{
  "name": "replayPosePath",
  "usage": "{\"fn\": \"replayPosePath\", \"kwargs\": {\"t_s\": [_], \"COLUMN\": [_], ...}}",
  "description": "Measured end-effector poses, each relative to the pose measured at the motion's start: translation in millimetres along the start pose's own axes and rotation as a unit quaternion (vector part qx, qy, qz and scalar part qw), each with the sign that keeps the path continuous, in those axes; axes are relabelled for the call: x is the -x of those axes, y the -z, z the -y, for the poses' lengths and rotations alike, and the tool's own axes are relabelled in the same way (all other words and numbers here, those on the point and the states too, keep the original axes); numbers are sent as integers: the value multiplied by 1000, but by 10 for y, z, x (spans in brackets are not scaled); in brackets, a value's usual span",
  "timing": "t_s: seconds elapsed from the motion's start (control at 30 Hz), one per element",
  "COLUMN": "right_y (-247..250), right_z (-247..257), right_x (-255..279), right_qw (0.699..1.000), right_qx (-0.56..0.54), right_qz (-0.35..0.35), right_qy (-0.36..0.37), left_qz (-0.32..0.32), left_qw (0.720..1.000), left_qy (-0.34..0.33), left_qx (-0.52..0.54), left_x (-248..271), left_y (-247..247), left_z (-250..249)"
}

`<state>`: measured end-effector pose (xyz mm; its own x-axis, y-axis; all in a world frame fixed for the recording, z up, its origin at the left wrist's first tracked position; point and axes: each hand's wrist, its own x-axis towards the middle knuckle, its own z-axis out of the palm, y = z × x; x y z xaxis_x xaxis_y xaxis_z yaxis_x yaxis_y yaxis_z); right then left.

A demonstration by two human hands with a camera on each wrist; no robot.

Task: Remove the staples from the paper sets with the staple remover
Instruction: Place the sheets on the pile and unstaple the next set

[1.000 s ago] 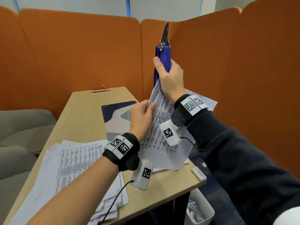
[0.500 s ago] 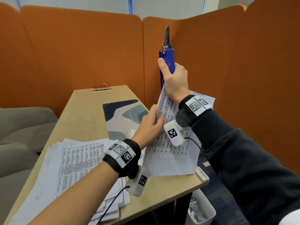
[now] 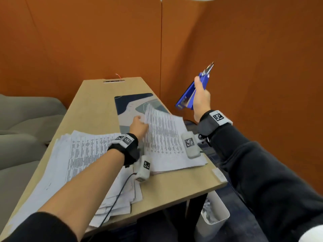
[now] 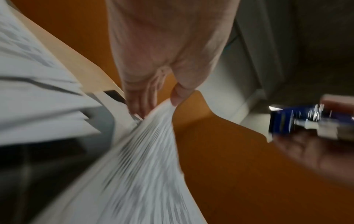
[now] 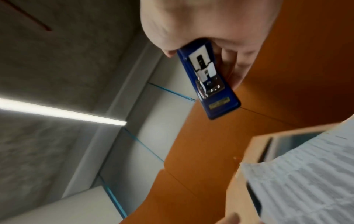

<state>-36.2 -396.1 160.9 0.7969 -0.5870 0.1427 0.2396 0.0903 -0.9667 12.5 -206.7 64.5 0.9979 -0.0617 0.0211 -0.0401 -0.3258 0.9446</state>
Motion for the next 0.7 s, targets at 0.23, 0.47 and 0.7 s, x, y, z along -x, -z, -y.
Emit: {"fn": "replayPosePath", "kwargs": {"t_s": [0.23, 0.47, 0.7], "right_y": [41, 106, 197], "right_z": [-1103, -1651, -1757], "right_x": [121, 215, 204], "right_qw": [960, 932, 935], "right_qx": [-142, -242, -239], "right_qz": [27, 17, 28], "right_qy": [-241, -270, -261], "left_qz": [-166, -192, -232], "left_qw": [924, 875, 902], "left_qy": [260, 257, 203], "left_qx": [-226, -362, -303], "left_x": [-378, -111, -54], "left_y": [1471, 1932, 1878], "left_z": [782, 1285, 1351]}}
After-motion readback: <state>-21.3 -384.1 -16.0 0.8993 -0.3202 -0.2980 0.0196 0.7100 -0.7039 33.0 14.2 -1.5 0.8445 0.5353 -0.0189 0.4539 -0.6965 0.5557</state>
